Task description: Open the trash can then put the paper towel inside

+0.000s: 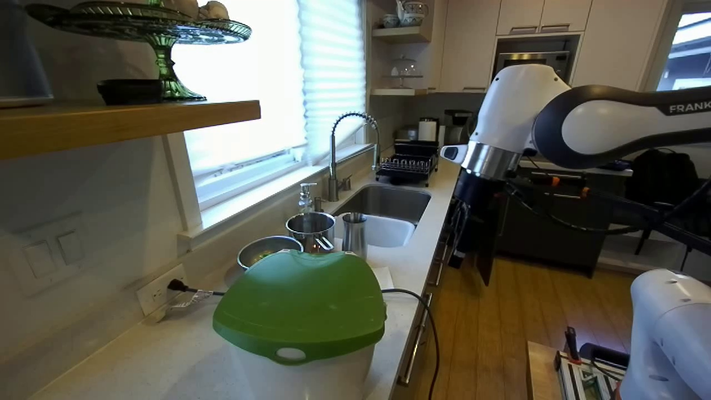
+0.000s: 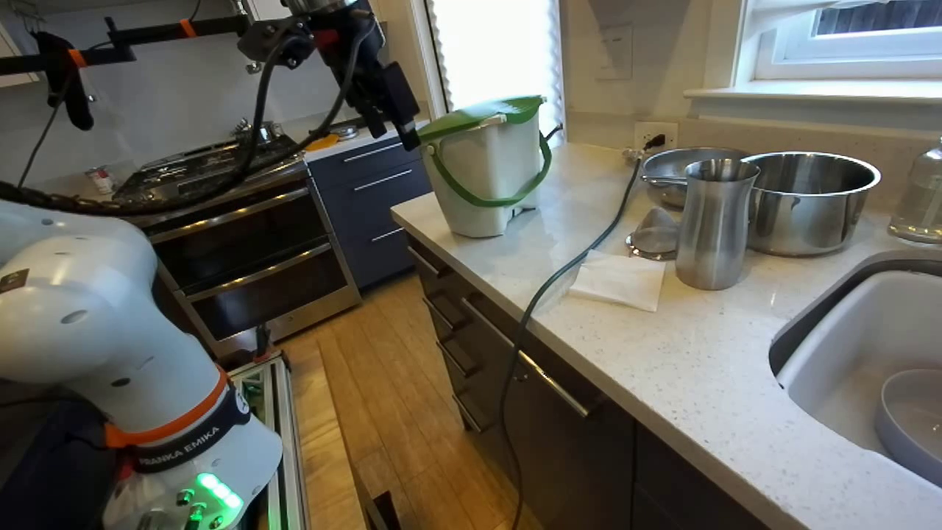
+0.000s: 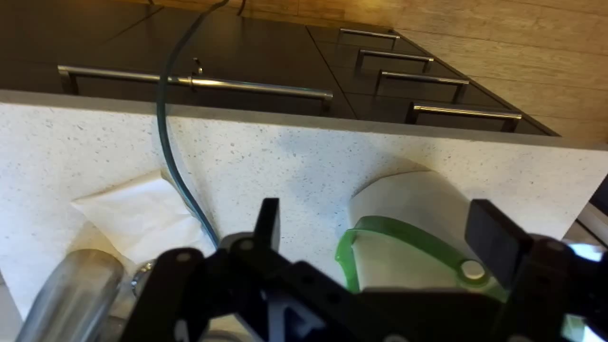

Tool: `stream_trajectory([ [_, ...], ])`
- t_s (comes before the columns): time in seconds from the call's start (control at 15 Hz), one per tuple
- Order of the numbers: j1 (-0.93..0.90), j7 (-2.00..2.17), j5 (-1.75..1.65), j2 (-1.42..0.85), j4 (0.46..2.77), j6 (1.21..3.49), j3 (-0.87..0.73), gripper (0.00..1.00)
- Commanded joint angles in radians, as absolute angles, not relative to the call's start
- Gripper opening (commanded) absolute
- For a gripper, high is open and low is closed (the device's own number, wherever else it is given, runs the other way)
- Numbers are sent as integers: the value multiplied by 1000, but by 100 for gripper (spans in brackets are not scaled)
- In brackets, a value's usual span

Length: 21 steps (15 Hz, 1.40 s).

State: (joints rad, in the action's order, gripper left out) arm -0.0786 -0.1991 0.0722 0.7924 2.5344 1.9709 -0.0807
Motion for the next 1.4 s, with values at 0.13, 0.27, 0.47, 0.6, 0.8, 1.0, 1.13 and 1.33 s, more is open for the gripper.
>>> stream_trajectory([
  [0.13, -172, -78, 59, 766, 2510, 2030, 166, 100],
  [0.27, -202, -42, 30, 732, 2493, 2072, 256, 100],
  [0.47, -215, -27, -73, 663, 2453, 2117, 366, 100],
  [0.6, -213, -12, -149, 612, 2428, 2138, 414, 100],
  [0.8, -208, -10, -251, 539, 2398, 2170, 439, 100],
  [1.0, -244, -8, -245, 559, 2414, 2160, 406, 100],
  [1.13, -244, -8, -251, 538, 2403, 2160, 405, 100],
  [1.33, -246, -17, -260, 533, 2399, 2156, 407, 100],
])
